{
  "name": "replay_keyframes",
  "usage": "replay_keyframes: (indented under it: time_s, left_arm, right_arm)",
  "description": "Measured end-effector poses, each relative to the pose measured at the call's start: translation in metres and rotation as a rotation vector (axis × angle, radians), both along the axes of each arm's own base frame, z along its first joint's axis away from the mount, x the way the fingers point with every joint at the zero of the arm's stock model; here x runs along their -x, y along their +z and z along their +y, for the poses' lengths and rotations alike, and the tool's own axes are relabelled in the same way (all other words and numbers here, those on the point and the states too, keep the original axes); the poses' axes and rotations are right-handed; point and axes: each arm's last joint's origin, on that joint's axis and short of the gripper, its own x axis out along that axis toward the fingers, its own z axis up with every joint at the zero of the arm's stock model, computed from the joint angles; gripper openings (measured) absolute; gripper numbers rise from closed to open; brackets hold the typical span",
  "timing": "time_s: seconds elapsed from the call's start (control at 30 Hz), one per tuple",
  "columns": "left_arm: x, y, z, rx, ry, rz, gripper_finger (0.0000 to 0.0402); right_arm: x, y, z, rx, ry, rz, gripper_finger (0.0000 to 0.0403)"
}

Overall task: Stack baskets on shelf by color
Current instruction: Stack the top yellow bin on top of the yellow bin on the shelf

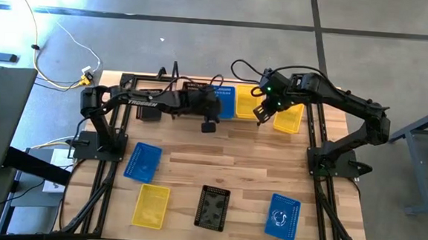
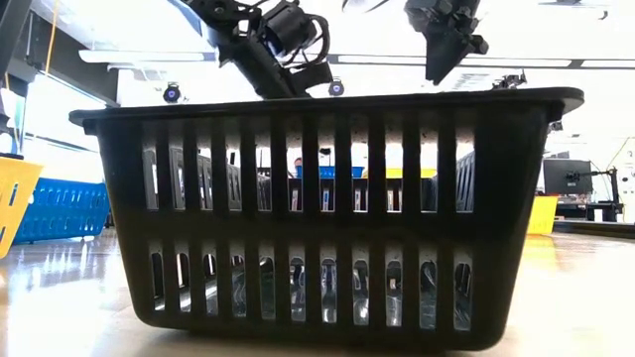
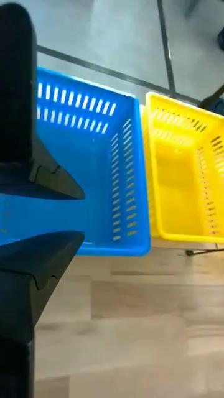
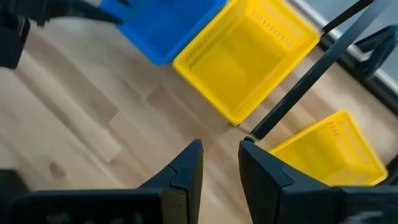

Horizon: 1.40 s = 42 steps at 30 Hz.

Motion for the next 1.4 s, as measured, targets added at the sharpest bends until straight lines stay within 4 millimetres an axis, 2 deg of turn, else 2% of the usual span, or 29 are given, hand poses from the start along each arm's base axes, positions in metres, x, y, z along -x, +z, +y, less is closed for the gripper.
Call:
replay_keyframes:
  time_s: [0.3,0.47,0.6,0.8,0.97,1.2,1.4]
  left_arm:
    - [-0.010,0.043,-0.012,0.019,-0.037,0.056,0.0084]
    - [-0.007,0.066,-0.025,0.020,-0.056,0.068,0.0084]
    - [0.005,0.088,-0.035,0.020,-0.058,0.032,0.0084]
    - [0.035,0.123,-0.046,0.034,-0.025,-0.042,0.0084]
    - [0.063,0.140,-0.053,0.056,0.019,-0.051,0.0084]
    - [0.094,0.153,-0.065,0.096,0.062,-0.115,0.0084]
    - [0.112,0.153,-0.070,0.123,0.097,-0.129,0.0084]
  right_arm:
    - [0.006,-0.001,0.016,0.002,0.060,0.090,0.0089]
    - [0.011,0.001,0.027,0.050,0.058,0.128,0.0089]
    - [0.018,0.004,0.036,0.072,0.062,0.158,0.0089]
    - [0.026,0.006,0.045,0.102,0.040,0.180,0.0089]
    - [0.027,0.005,0.052,0.112,0.039,0.195,0.0089]
    - [0.040,-0.031,0.060,0.089,0.051,0.284,0.0089]
    - [0.054,-0.055,0.064,0.001,0.100,0.227,0.0089]
